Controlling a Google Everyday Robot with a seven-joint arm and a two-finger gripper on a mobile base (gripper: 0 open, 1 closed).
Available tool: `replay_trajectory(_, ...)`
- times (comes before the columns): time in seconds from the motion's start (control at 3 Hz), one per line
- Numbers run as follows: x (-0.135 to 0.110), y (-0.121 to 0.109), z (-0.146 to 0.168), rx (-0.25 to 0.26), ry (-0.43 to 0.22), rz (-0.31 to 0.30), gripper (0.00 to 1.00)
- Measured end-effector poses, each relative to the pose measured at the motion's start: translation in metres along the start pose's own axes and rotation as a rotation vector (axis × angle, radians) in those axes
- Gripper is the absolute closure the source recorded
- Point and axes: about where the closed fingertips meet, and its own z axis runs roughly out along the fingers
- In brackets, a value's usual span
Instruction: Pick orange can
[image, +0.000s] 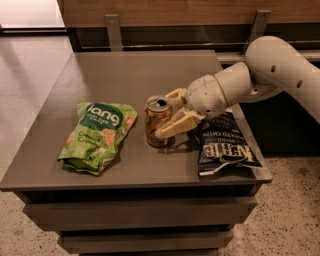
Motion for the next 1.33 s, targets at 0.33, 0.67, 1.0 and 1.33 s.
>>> replay_trajectory(0.33, 0.001, 0.001, 0.001, -0.005, -0.004, -0.001, 0.69)
replay_trajectory(0.67, -0.003, 0.0, -0.001, -0.005, -0.011, -0.01, 0.93)
replay_trajectory(1.0, -0.018, -0.005, -0.012, 0.007, -0.024, -0.04, 1.0)
replay_trajectory(1.33, -0.044, -0.013, -0.032, 0.024, -0.041, -0.088, 1.0)
